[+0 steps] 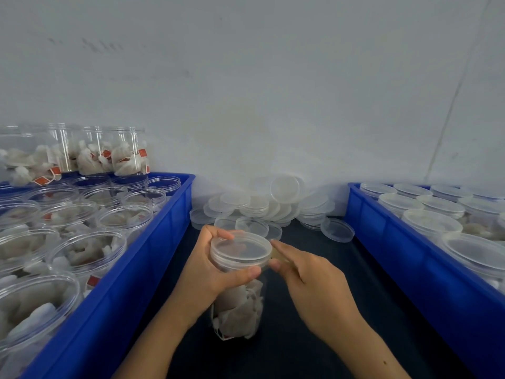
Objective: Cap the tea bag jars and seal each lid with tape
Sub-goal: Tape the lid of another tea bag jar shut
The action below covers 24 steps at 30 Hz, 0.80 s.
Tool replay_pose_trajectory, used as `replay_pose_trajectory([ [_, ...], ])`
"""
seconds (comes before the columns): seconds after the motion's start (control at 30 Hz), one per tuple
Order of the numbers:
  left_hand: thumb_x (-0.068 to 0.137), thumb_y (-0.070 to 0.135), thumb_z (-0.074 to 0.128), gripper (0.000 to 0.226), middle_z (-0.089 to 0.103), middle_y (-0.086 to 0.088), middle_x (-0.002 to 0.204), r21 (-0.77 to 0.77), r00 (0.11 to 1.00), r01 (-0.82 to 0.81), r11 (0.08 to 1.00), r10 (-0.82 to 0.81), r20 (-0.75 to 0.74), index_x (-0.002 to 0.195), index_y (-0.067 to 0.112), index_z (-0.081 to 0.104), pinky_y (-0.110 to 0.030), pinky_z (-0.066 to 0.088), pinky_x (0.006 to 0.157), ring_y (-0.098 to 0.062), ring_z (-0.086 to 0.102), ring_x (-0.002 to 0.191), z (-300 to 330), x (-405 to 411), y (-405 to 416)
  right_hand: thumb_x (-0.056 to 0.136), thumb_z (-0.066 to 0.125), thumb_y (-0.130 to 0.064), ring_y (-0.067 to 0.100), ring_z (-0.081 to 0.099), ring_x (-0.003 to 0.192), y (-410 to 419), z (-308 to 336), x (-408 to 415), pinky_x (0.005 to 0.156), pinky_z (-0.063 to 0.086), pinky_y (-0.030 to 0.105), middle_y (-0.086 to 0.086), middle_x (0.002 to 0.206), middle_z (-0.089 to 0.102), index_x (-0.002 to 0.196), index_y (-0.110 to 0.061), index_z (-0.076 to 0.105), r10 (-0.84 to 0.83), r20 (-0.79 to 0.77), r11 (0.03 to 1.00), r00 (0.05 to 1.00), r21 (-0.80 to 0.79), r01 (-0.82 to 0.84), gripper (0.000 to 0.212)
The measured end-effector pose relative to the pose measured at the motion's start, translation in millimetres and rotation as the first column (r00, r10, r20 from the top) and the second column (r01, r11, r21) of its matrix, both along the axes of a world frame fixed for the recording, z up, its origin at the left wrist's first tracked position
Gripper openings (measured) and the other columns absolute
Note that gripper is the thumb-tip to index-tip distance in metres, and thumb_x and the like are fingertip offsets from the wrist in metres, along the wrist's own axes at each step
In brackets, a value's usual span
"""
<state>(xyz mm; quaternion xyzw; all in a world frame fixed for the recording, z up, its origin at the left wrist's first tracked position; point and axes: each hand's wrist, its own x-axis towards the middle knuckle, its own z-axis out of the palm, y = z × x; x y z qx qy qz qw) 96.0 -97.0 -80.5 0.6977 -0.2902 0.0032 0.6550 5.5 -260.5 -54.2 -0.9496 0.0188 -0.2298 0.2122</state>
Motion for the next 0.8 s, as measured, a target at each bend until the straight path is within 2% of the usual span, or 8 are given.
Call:
replay_pose_trajectory([
  [0.13, 0.042, 0.045, 0.087, 0.075, 0.065, 0.016, 0.114, 0.014, 1.0, 0.016, 1.0, -0.017, 0.009, 0.104, 0.023, 0.05, -0.023, 0.055, 0.081, -0.004, 0.063, 0.107, -2.0, 3.6, 3.0, 0.095, 0.032, -0.053, 0.008, 0.059, 0.099, 1.8, -3.0, 1.1, 0.081, 0.051, 0.028, -0.015, 0.109, 0.066, 0.13, -0.042, 0.049, 0.013, 0.044, 0.999, 0.999, -0.034, -0.011, 0.041],
  [0.23, 0.041, 0.045, 0.086, 0.077, 0.066, 0.011, 0.112, 0.04, 0.999, 0.036, 0.999, -0.037, 0.017, 0.105, 0.021, 0.049, -0.021, 0.054, 0.081, -0.004, 0.063, 0.105, -0.2, 3.8, 5.8, 0.085, 0.016, -0.062, 0.004, 0.058, 0.095, 3.2, -3.9, 3.0, 0.078, 0.05, 0.023, -0.017, 0.107, 0.064, 0.135, -0.044, 0.045, 0.049, 0.047, 0.995, 0.998, -0.088, -0.045, 0.061],
  [0.33, 0.041, 0.057, 0.081, 0.079, 0.061, 0.011, 0.116, 0.201, 0.997, 0.013, 0.98, -0.028, 0.07, 0.105, 0.026, 0.047, -0.023, 0.054, 0.083, -0.003, 0.063, 0.103, 11.5, 2.4, 10.6, 0.078, 0.007, -0.066, 0.002, 0.057, 0.1, 1.6, -4.8, 3.9, 0.082, 0.05, 0.022, -0.018, 0.111, 0.063, 0.138, -0.047, 0.041, 0.064, 0.044, 0.996, 0.997, -0.07, -0.06, 0.071],
  [0.47, 0.049, 0.075, 0.073, 0.07, 0.051, 0.023, 0.113, 0.578, 0.966, -0.159, 0.801, 0.004, 0.259, 0.102, 0.042, 0.04, -0.022, 0.049, 0.079, 0.0, 0.056, 0.097, 37.0, -2.3, 16.6, 0.081, 0.006, -0.065, 0.003, 0.055, 0.081, -0.2, -6.0, 3.8, 0.071, 0.046, 0.019, -0.017, 0.089, 0.059, 0.134, -0.047, 0.045, 0.075, 0.068, 0.994, 0.995, -0.089, -0.068, 0.068],
  [0.53, 0.06, 0.073, 0.07, 0.063, 0.049, 0.023, 0.107, 0.669, 0.922, -0.261, 0.696, -0.025, 0.386, 0.102, 0.044, 0.034, -0.019, 0.046, 0.073, 0.003, 0.054, 0.091, 44.6, -8.8, 11.5, 0.086, 0.008, -0.063, 0.006, 0.058, 0.084, 1.3, -6.8, 3.0, 0.075, 0.048, 0.023, -0.012, 0.092, 0.064, 0.134, -0.046, 0.045, 0.096, 0.054, 0.99, 0.994, -0.106, -0.09, 0.063],
  [0.63, 0.071, 0.077, 0.056, 0.057, 0.049, 0.024, 0.114, 0.642, 0.844, -0.356, 0.679, -0.062, 0.533, 0.114, 0.046, 0.036, -0.023, 0.047, 0.083, 0.002, 0.051, 0.098, 45.6, -17.2, -2.5, 0.1, 0.028, -0.042, 0.008, 0.057, 0.084, -2.6, -8.4, 2.5, 0.076, 0.048, 0.026, -0.009, 0.094, 0.063, 0.135, -0.045, 0.043, 0.108, 0.042, 0.984, 0.993, -0.15, -0.101, 0.038],
  [0.7, 0.076, 0.074, 0.053, 0.056, 0.046, 0.026, 0.123, 0.634, 0.835, -0.341, 0.694, -0.086, 0.543, 0.123, 0.047, 0.041, -0.023, 0.043, 0.091, 0.002, 0.045, 0.109, 43.1, -17.8, -7.8, 0.101, 0.032, -0.037, 0.006, 0.054, 0.083, -7.3, -7.4, 0.3, 0.076, 0.046, 0.024, -0.013, 0.094, 0.059, 0.139, -0.044, 0.037, 0.117, 0.041, 0.98, 0.992, -0.167, -0.109, 0.039],
  [0.8, 0.079, 0.062, 0.062, 0.053, 0.048, 0.028, 0.122, 0.637, 0.851, -0.274, 0.721, -0.126, 0.51, 0.126, 0.046, 0.044, -0.027, 0.045, 0.095, 0.003, 0.045, 0.11, 43.5, -14.9, -7.5, 0.102, 0.033, -0.037, 0.003, 0.053, 0.098, -11.3, -1.6, -1.5, 0.087, 0.045, 0.026, -0.015, 0.111, 0.058, 0.144, -0.042, 0.028, 0.164, -0.015, 0.973, 0.986, -0.162, -0.165, 0.043],
])
